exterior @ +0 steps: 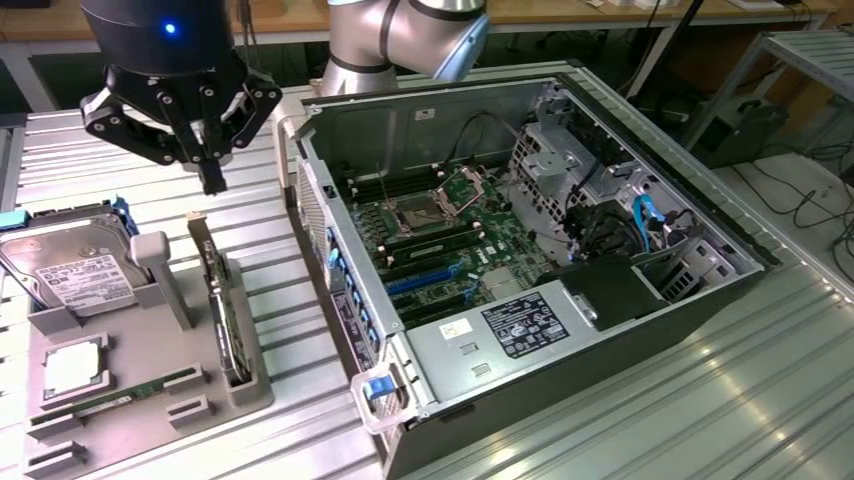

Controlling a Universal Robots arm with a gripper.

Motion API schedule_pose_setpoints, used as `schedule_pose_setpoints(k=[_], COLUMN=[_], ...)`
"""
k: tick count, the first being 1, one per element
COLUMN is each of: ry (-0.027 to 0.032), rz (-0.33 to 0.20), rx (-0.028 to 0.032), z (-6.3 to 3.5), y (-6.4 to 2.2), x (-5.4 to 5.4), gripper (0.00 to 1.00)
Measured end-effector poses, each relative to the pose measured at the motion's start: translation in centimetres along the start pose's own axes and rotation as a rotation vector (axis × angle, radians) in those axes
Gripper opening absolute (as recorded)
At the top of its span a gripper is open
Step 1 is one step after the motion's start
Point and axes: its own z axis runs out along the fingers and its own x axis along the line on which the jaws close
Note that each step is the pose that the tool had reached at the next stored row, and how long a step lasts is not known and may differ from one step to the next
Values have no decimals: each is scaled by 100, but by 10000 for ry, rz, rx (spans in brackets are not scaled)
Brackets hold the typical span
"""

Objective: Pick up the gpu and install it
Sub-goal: 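Reach for the gpu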

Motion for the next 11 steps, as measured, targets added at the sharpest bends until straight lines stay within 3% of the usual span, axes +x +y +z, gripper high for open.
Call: schedule_pose_setpoints(k=[11], ry=[6], rz=[-148], rx=[-4], z=[-1], y=[-11], x=[133], gripper=[11])
